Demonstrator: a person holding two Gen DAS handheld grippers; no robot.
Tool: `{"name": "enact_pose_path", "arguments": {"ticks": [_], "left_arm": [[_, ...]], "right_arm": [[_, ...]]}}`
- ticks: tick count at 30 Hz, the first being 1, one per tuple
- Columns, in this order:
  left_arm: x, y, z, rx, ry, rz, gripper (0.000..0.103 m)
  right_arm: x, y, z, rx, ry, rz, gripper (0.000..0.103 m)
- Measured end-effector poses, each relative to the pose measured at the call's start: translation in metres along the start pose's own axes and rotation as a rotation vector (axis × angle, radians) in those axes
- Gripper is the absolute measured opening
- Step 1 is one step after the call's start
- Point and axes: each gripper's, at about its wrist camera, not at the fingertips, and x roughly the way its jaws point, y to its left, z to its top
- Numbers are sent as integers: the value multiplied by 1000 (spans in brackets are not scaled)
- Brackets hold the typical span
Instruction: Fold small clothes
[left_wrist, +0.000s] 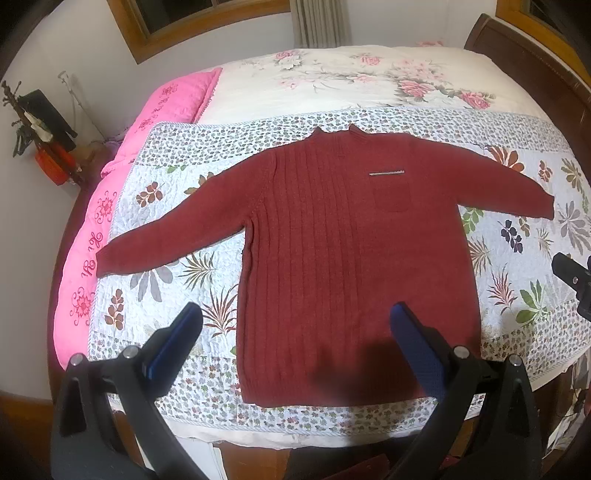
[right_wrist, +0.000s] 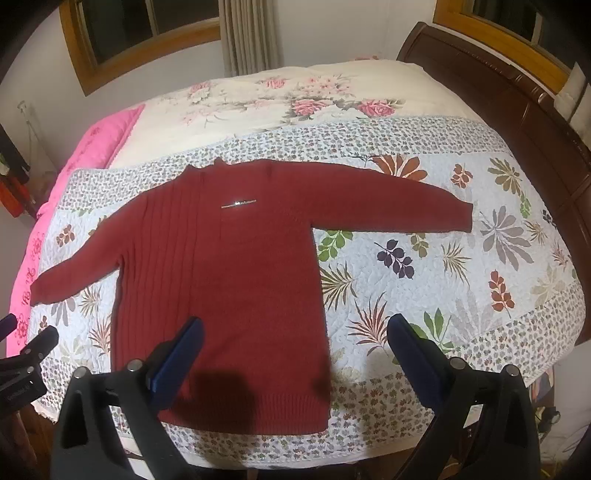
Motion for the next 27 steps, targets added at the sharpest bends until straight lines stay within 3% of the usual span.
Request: {"name": "enact_pose_path", "arguments": {"ticks": [27], "left_arm": [[5,-10,7,18,-5,18,100]], "right_arm": [[6,-7,8,-25,-37,4,99]]}}
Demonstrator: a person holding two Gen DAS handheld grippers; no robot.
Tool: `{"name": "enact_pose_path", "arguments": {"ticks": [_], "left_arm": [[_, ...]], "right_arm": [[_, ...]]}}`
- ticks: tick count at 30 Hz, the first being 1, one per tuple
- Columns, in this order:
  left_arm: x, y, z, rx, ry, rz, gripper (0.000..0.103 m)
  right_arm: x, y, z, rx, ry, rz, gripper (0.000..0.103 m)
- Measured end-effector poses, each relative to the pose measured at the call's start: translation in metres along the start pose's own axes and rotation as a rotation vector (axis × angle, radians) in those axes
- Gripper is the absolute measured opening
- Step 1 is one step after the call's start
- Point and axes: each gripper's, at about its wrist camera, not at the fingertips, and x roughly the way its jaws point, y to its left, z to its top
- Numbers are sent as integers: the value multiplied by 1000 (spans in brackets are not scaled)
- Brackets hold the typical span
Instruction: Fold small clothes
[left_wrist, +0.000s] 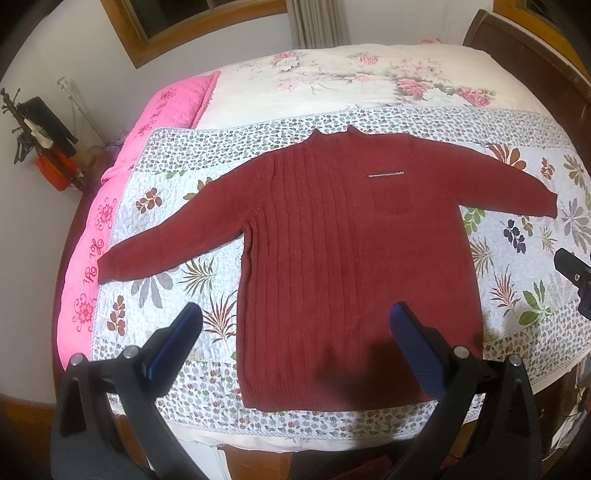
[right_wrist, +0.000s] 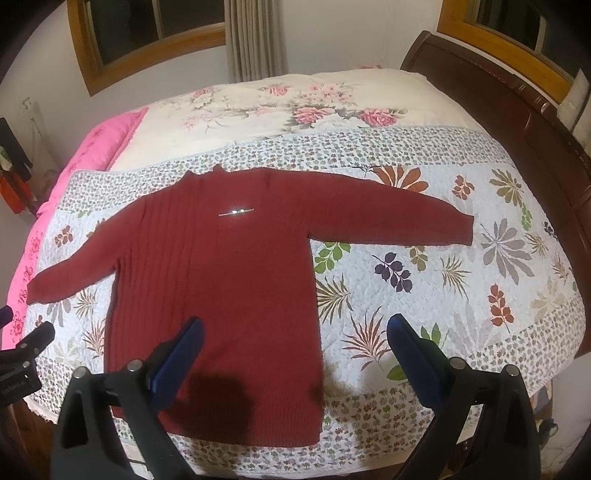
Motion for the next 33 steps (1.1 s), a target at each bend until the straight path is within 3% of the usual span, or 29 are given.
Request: {"name": "enact_pose_path", "arguments": {"ticks": [16,20,25,33], "left_arm": [[17,-19,10,7,20,3,100],[31,-30,23,1,-13,10,101],[75,-56,62,-34,-36,7,101],[134,-117,127,-123,-49,-47,100]], "right_arm": [[24,-20,5,34,45,39,99],[40,-36,13,43,40,49,99],[96,-103,41,80,46,18,99],[202,-292,98,303,98,-100,99]]}}
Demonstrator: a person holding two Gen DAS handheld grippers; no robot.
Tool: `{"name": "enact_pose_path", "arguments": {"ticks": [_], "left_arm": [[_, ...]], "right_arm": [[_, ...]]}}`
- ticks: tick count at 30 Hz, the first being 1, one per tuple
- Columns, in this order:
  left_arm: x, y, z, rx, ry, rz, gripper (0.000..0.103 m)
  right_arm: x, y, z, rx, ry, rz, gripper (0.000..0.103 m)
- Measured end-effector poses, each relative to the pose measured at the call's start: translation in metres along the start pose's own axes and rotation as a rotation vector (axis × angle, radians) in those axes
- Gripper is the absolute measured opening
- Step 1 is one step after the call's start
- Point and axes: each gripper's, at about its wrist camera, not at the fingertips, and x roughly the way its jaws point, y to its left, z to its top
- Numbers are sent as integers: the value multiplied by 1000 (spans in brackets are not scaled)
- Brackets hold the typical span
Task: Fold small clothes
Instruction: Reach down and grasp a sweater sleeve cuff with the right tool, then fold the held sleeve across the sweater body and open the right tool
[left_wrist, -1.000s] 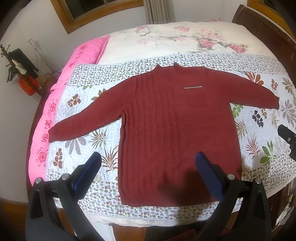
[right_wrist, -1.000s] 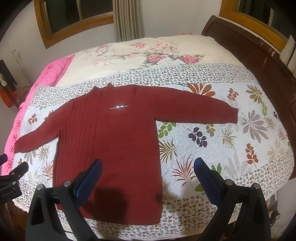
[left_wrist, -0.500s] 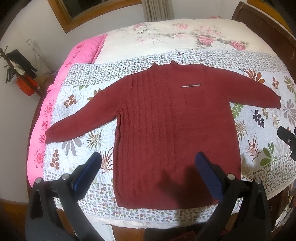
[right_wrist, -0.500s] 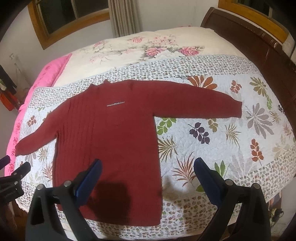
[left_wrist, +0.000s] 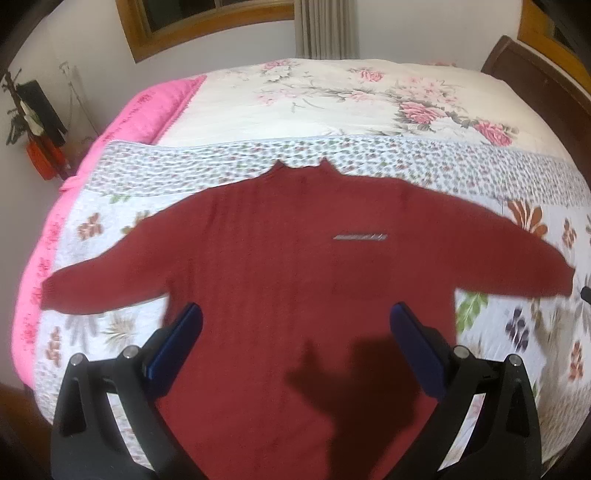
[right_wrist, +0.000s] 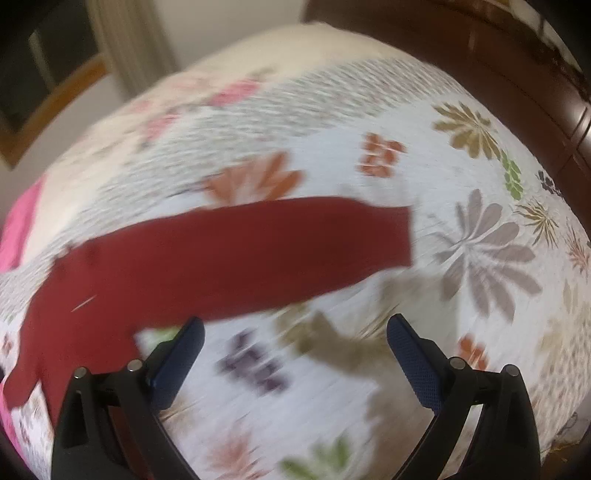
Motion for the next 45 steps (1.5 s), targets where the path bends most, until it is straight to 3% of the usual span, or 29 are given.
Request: {"name": "enact_pose_path", "arguments": {"ticks": [4,9,14,17,20,21,22,26,30,35,40,45], "left_arm": [[25,-33,17,17,17,-9,101],[42,-54,22,44,20,10,101],[48,-54,16,83,16,44,101],[52,-49,13,86,27,58,101],[55,-43,12,79,33,68,101],[56,-41,11,79,34,72,101],[56,-40,11,79,36,75,101],[56,-31,12,77,36,77,101],[56,-15,12,54,41,75,101],[61,17,11,3,66,59,101],[64,55,0,-43,97,21,101],[65,94,-12,-63,108,60,101]], "right_arm": [[54,-52,35,8,72,-39,98],[91,-90,56,36,113,15,98],[114,-113,62,61,169,51,84],[128,-130,63,117,208,108,69],[130,-129,64,78,201,84,49],[129,-127,64,60,194,94,30],[129,-125,65,52,194,107,18],[104,-109,59,-7,151,108,6],[59,-68,48,-66,94,223,6],[16,31,31,-228,81,341,6],[3,151,10,-377,101,468,6],[10,259,-24,-481,152,543,6]]}}
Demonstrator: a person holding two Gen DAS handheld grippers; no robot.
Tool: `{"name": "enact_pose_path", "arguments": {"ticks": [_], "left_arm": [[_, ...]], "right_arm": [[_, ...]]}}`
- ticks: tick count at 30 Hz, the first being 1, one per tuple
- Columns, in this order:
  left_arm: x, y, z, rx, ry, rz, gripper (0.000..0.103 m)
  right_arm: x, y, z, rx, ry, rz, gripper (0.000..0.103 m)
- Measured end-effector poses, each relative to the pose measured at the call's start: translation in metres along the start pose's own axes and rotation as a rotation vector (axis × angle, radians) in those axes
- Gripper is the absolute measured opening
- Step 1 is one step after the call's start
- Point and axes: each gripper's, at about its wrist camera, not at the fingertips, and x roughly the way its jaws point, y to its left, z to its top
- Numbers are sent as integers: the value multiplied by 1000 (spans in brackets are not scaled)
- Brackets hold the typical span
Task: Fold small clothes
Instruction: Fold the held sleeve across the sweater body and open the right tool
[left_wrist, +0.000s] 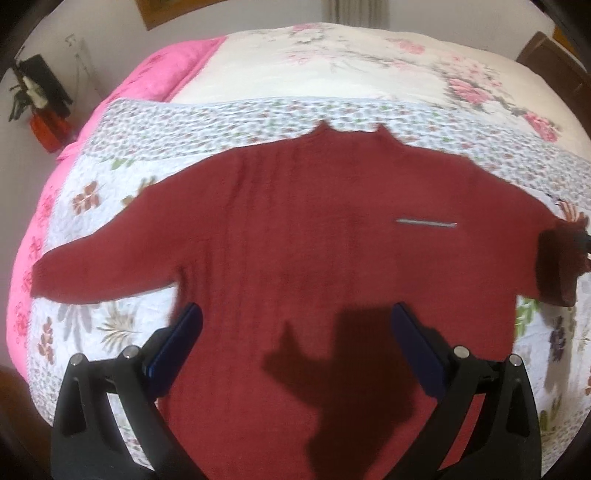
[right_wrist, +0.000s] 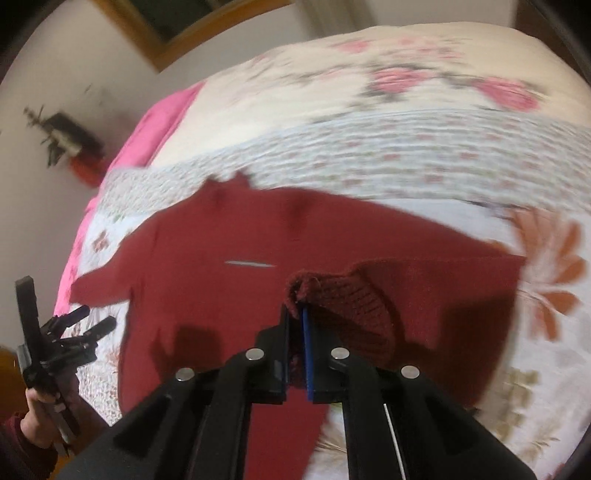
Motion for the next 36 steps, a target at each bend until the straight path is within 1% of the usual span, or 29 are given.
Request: {"name": "enact_pose_path", "arguments": {"ticks": [1,3,6,7,8,10,12,13,15,16,18,19,20,21,22,24,26,29,33,35,36], "left_arm": [[1,8,-2,-7,5,-2,101],[5,26,-6,-31,12,0,101],[8,41,-11,-56,17,-5,101],[9,45,-12,-59,16,-7,101],[11,47,-13,-59,18,-8,101],[12,47,-14,-48,19,-15,100],[14,44,-12,-34,18,-32,100],[15,41,-10,-31,17,-44,100],[17,30,-7,-27,22,-93,100],[19,21,-5,-24,27,-123,100],[25,2,-1,-11,36,-175,100],[28,-9,0,-1,43,-199,100],[35,-28,3,16,61,-232,100],[39,-39,4,26,72,-250,100],[46,-58,7,40,89,-286,100],[57,-86,11,59,112,-329,100],[71,-109,16,75,133,-351,100],[97,-139,19,92,173,-329,100],[115,-162,23,65,199,-373,100],[121,-175,23,75,210,-374,98],[124,-180,22,77,218,-375,92]], "right_arm": [[16,19,6,-19,12,13,6],[40,38,13,-27,36,35,6],[84,60,23,-29,80,18,7],[97,65,24,-34,97,1,12],[106,65,23,-31,117,4,16],[116,64,18,-10,155,45,40],[105,63,13,-6,140,105,44],[94,61,11,-7,122,133,50],[65,52,8,2,65,147,54],[50,44,7,13,44,139,54],[24,22,2,49,1,99,54],[13,9,-2,67,-17,67,54],[2,-7,-8,86,-33,13,54],[-5,-19,-14,98,-40,-36,54],[-10,-29,-19,108,-42,-69,54],[-20,-51,-35,135,-40,-115,55],[-28,-68,-53,156,-40,-131,55],[-39,-80,-73,152,-47,-165,55],[-44,-90,-95,175,-57,-167,55],[-46,-96,-104,188,-61,-169,55],[-48,-100,-108,194,-65,-168,55]]}}
